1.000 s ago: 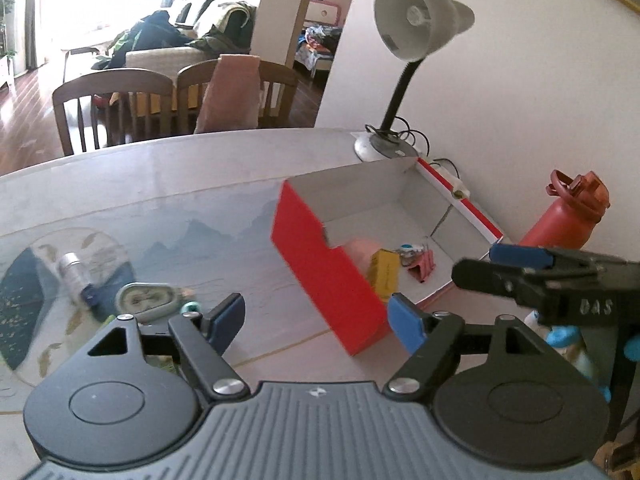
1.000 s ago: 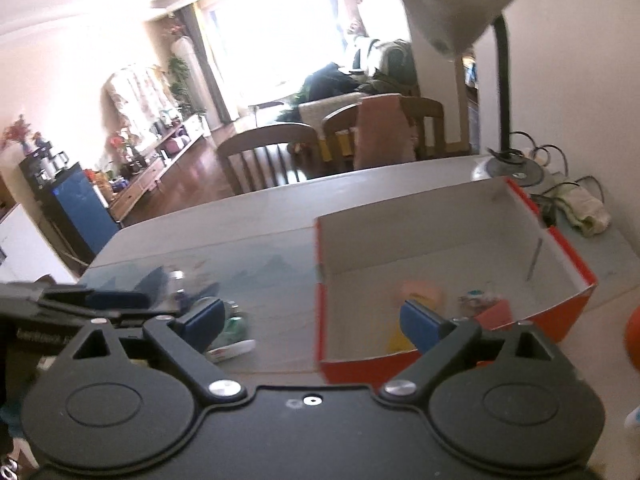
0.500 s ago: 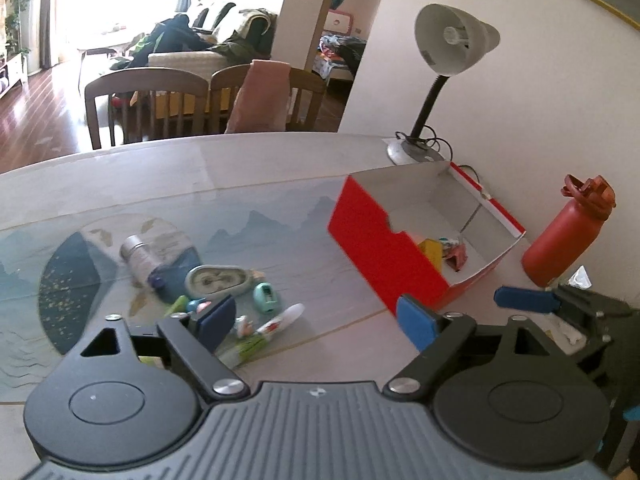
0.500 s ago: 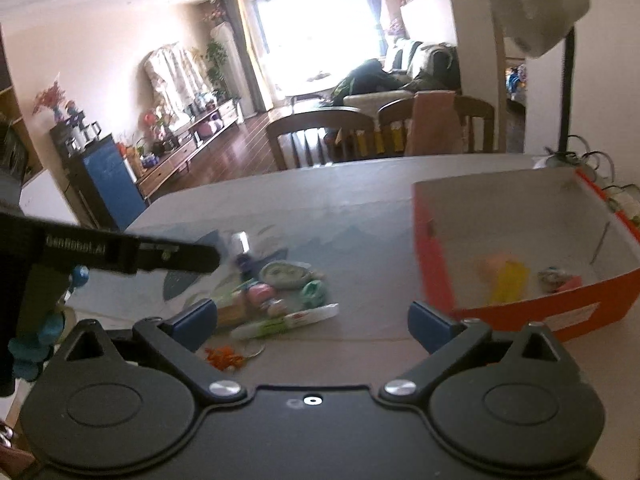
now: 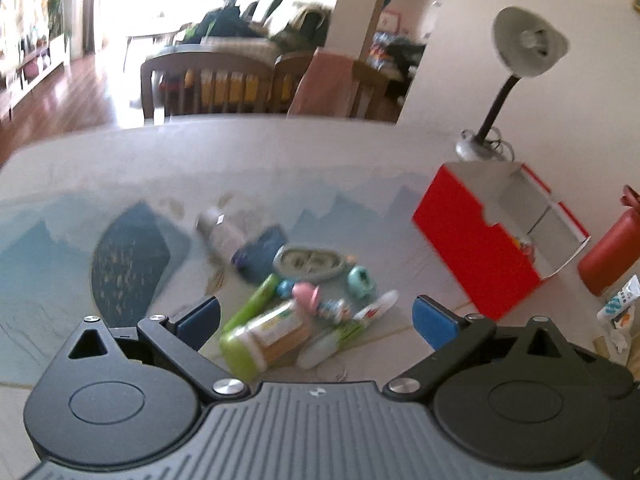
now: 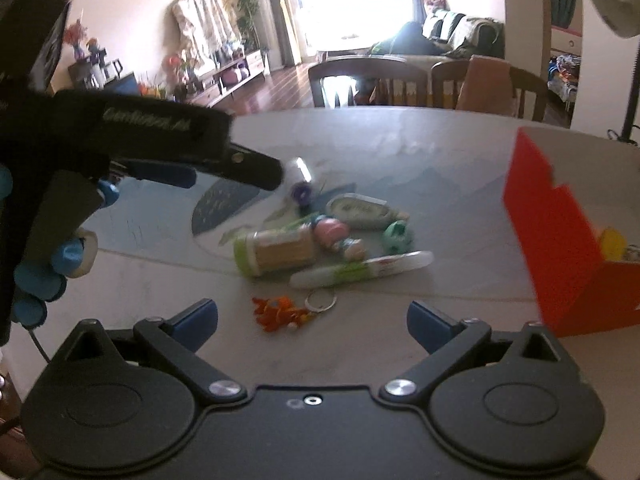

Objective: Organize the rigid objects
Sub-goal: 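Withdraw both tools from the box back to the pile, then grasp the green-lidded toothpick jar with the left tool while the right tool grasps the orange figure keychain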

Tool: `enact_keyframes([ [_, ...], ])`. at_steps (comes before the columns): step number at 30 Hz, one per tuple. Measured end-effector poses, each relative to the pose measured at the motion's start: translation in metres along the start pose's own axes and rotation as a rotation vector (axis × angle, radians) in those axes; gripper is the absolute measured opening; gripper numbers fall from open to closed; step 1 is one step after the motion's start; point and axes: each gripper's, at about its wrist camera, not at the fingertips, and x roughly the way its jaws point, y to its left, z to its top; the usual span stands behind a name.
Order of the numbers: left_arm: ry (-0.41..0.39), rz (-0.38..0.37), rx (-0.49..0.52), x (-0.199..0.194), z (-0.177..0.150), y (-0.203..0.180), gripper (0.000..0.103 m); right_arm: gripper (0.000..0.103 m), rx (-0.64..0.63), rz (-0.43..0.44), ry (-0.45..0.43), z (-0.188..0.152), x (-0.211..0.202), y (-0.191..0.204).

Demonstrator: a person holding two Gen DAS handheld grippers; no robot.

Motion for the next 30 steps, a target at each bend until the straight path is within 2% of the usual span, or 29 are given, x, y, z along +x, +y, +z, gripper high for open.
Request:
enact_keyframes([
  [4,0.049,-0.009,-0.065,0.021,-0.007,0.018,0.103,0.100,-0.034,-0.013,0.025,-0.004,0.021,0.016],
  [13,0.136,0.055,-0.136,0.062,-0.009,0.031,0.103,0.095,-0.084,-0.018,0.080,-0.007,0.061,0.031],
  [16,0.161,0.073,-0.156,0.073,-0.007,0.031,0.103,0.090,-0.107,-0.010,0.097,-0.007,0.071,0.034],
  [21,0.212,0.115,-0.221,0.089,-0.004,0.034,0.103,0.084,-0.132,-0.012,0.122,-0.008,0.082,0.035],
  [30,0.263,0.181,-0.332,0.108,-0.004,0.042,0.103,0.080,-0.165,-0.008,0.144,-0.008,0.093,0.038],
])
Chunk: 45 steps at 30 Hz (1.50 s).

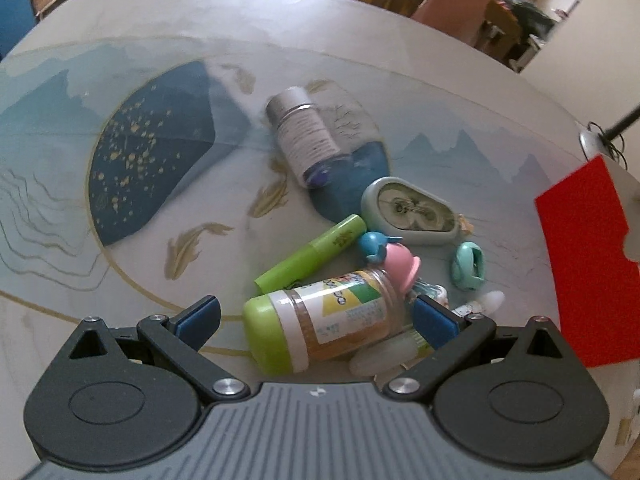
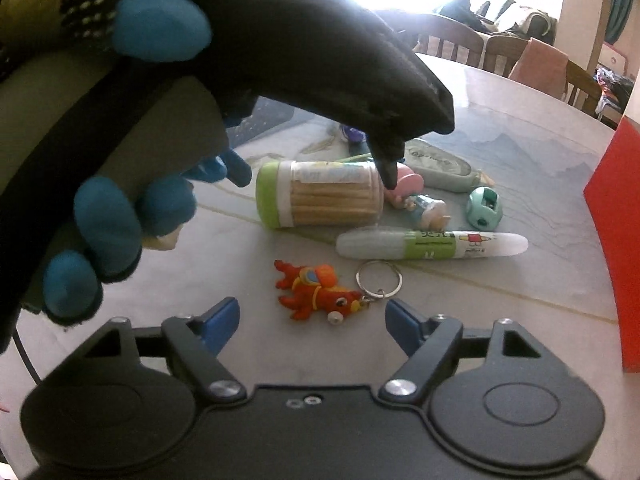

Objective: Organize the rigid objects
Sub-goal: 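Grasp the green-lidded toothpick jar with the left tool while the right tool grasps the orange figure keychain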

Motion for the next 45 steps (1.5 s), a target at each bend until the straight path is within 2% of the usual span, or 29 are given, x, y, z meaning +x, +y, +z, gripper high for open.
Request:
enact_keyframes([
  [4,0.025,-0.005,-0.065,0.007,0.000,0.006,0.103,0.079,-0.014,-0.004,0.005,0.001,0.004,0.003],
  [10,0.030,-0.016,-0.100,0.012,-0.001,0.008,0.102,0.075,-0.024,-0.007,0.011,0.002,0.006,0.003],
  [13,0.025,-0.030,-0.105,0.012,-0.002,0.009,0.096,0.074,-0.034,-0.012,0.009,0.002,0.006,0.004],
  [16,0.018,-0.041,-0.102,0.011,-0.003,0.007,0.091,0.069,-0.040,-0.023,0.005,0.001,0.007,0.006],
  [21,0.004,-0.041,-0.106,0.010,-0.005,0.010,0.091,0.049,-0.039,-0.034,-0.006,-0.001,0.005,0.008],
  [26,-0.001,-0.043,-0.105,0.007,-0.008,0.013,0.090,0.049,-0.019,-0.039,-0.009,-0.005,-0.001,0.007],
  [33,0.001,-0.060,-0.107,0.001,-0.015,0.020,0.090,0.048,0.070,-0.033,-0.029,-0.011,-0.024,-0.009],
  [45,-0.020,-0.084,-0.018,-0.023,-0.035,0.028,0.090,0.048,0.219,-0.038,-0.056,-0.018,-0.060,-0.046],
])
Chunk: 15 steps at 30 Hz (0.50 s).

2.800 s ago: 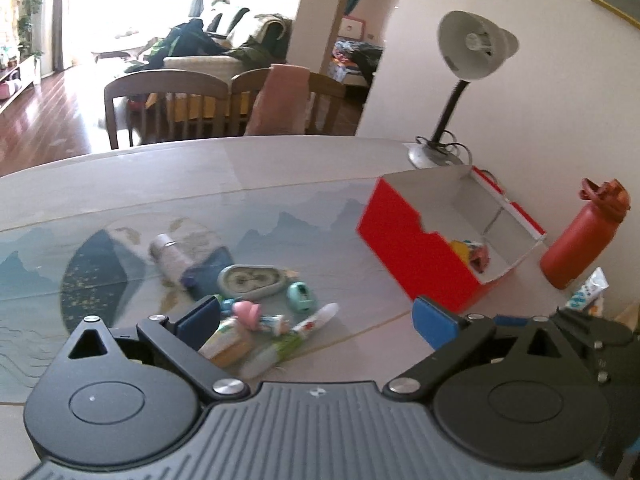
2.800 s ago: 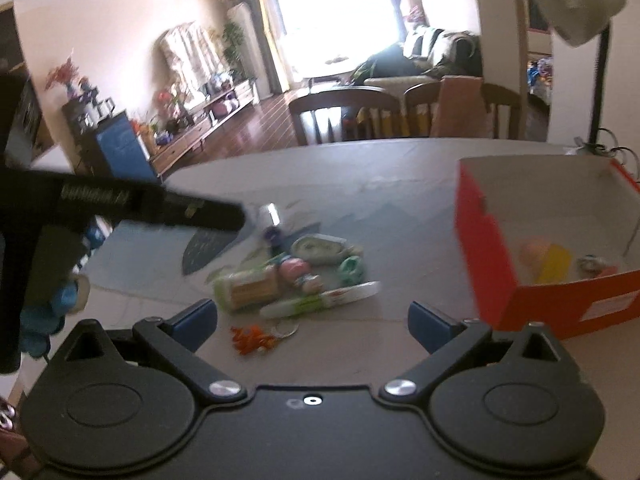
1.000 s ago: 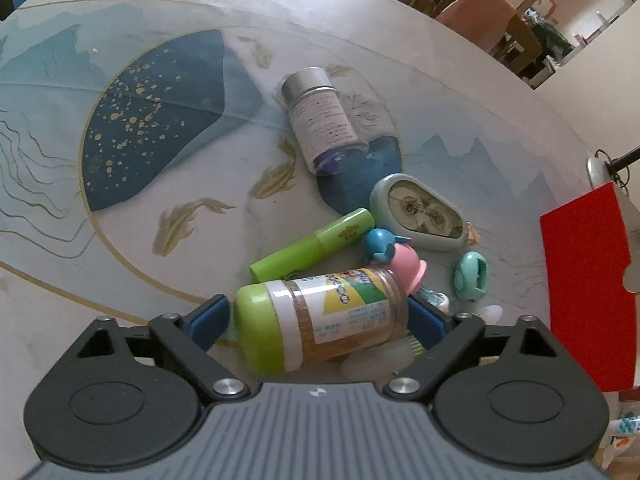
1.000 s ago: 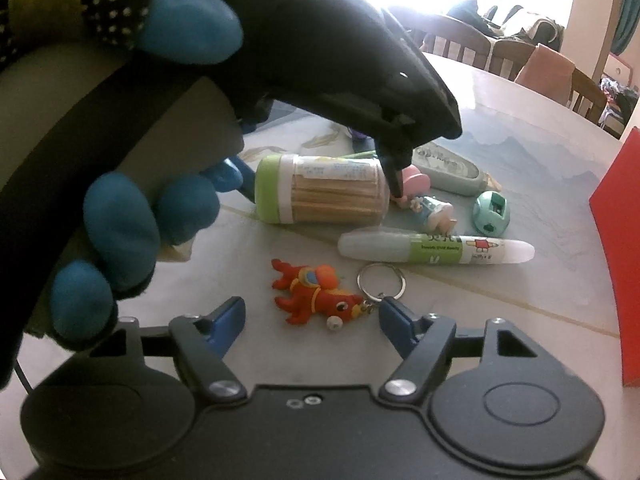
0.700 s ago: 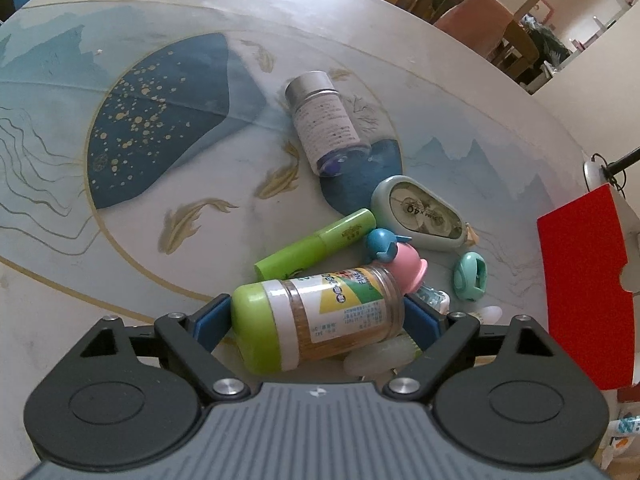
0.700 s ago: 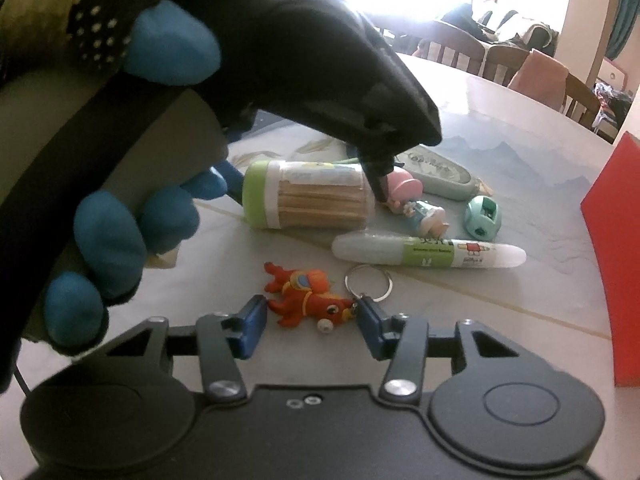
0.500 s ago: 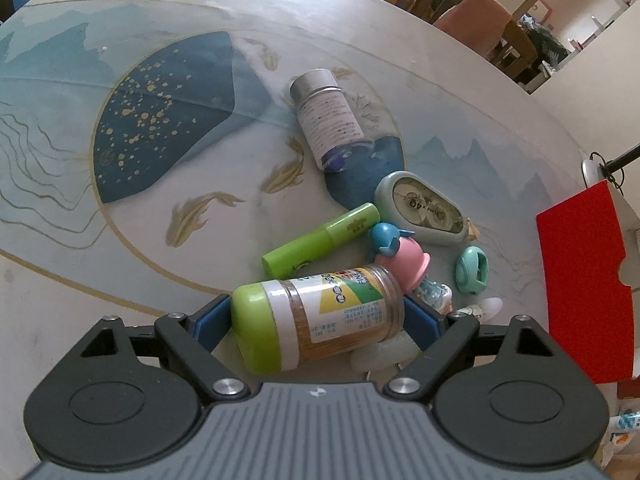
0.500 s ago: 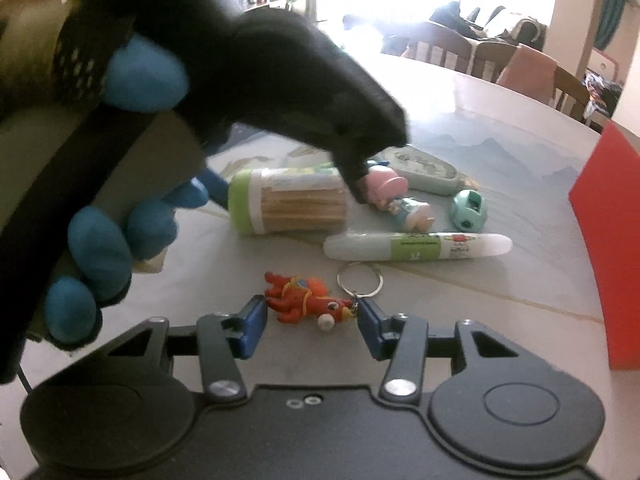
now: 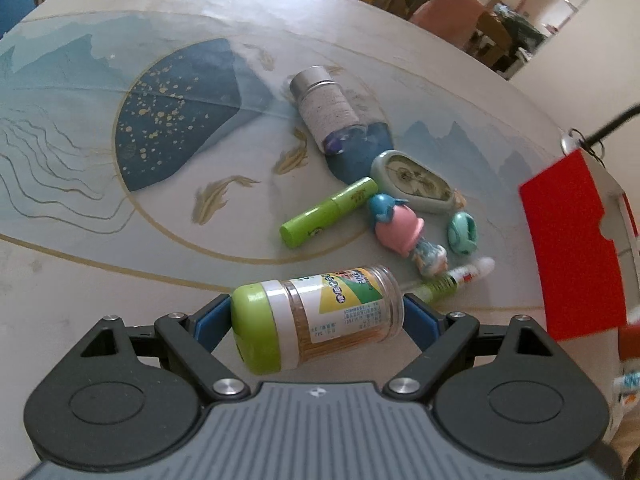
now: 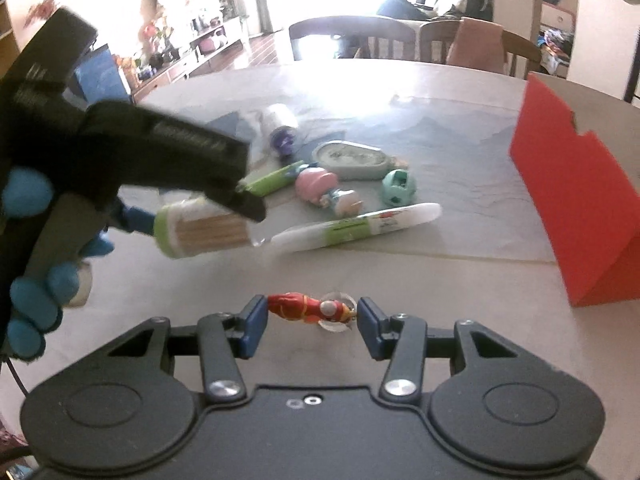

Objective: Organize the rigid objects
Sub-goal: 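Grasp the green-lidded toothpick jar with the left tool while the right tool grasps the orange figure keychain, then carry the toothpick jar and orange keychain over the red shoebox with both tools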

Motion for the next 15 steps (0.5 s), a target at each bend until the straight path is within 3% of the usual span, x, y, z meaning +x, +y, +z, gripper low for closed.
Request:
enact_keyframes([
  [15,-0.062,-0.027,0.182,-0.049,-0.012,-0.033,0.090,0.048,0.104,-0.022,-0.075,0.029,-0.065,-0.042],
])
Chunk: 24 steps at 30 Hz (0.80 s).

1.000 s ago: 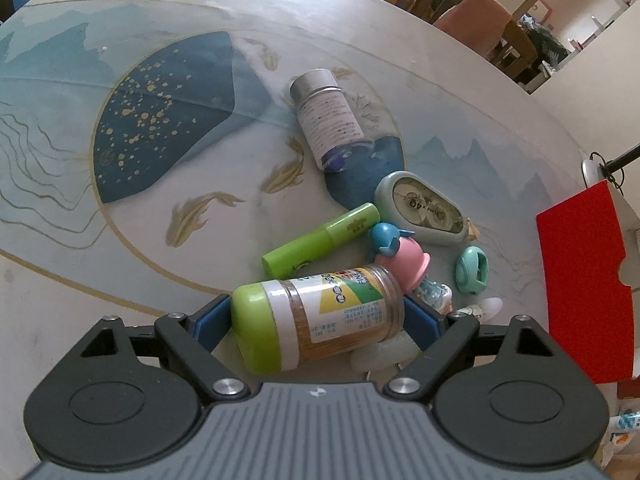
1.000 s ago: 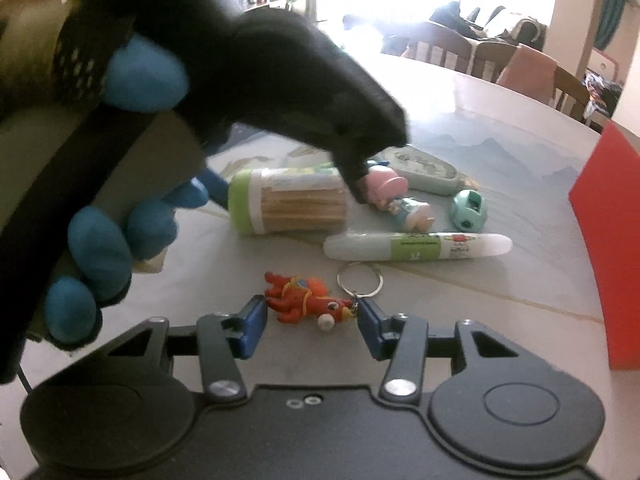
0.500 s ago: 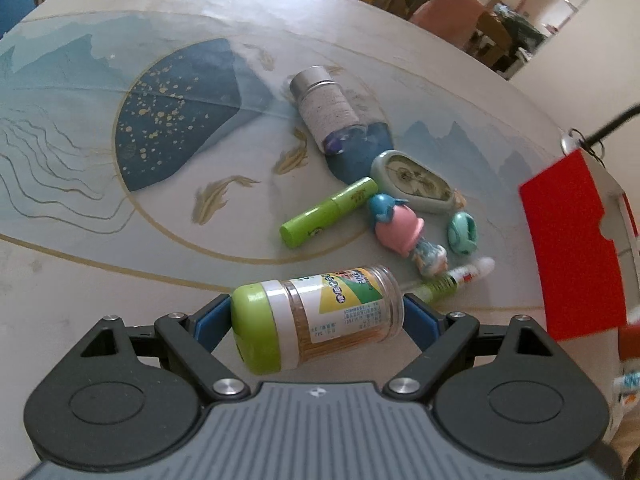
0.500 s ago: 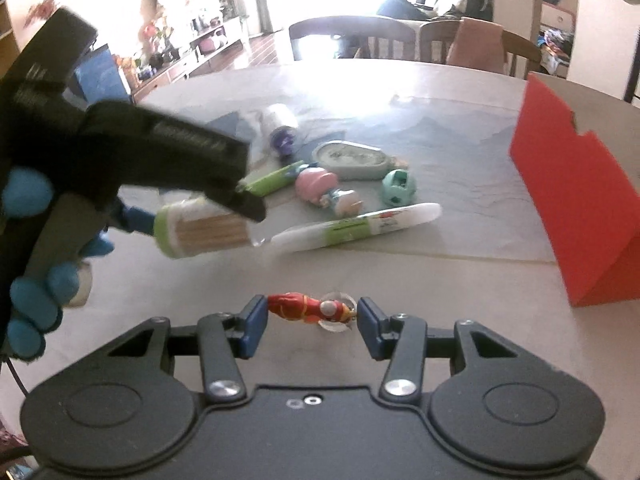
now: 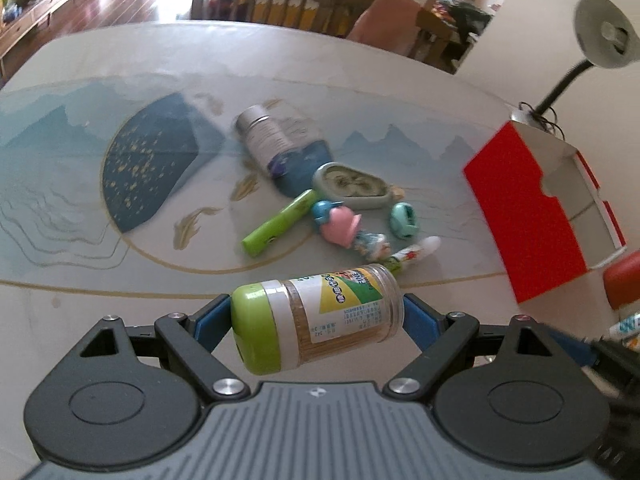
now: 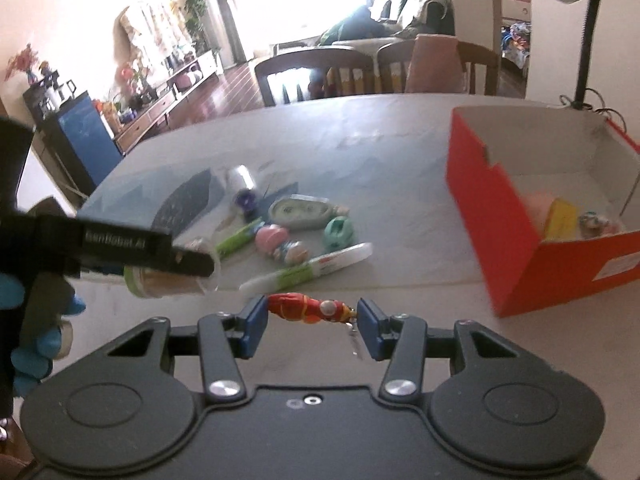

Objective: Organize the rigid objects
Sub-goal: 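Carry the toothpick jar and orange keychain over the red shoebox with both tools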

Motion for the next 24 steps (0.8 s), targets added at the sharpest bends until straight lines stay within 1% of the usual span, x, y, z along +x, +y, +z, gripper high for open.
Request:
enact_keyframes([
  [3,0.000,0.001,0.027,-0.004,0.001,-0.013,0.090,0.048,0.010,-0.009,-0.021,0.009,-0.010,-0.010],
  [6,0.001,-0.019,0.041,-0.009,0.003,-0.027,0.090,0.048,0.012,-0.020,-0.048,0.018,-0.022,-0.022],
  [13,-0.037,-0.064,0.083,-0.021,0.015,-0.065,0.090,0.048,0.023,-0.045,-0.101,0.039,-0.042,-0.055],
  [24,-0.086,-0.090,0.121,-0.020,0.035,-0.126,0.090,0.048,0.087,-0.052,-0.138,0.068,-0.055,-0.116],
])
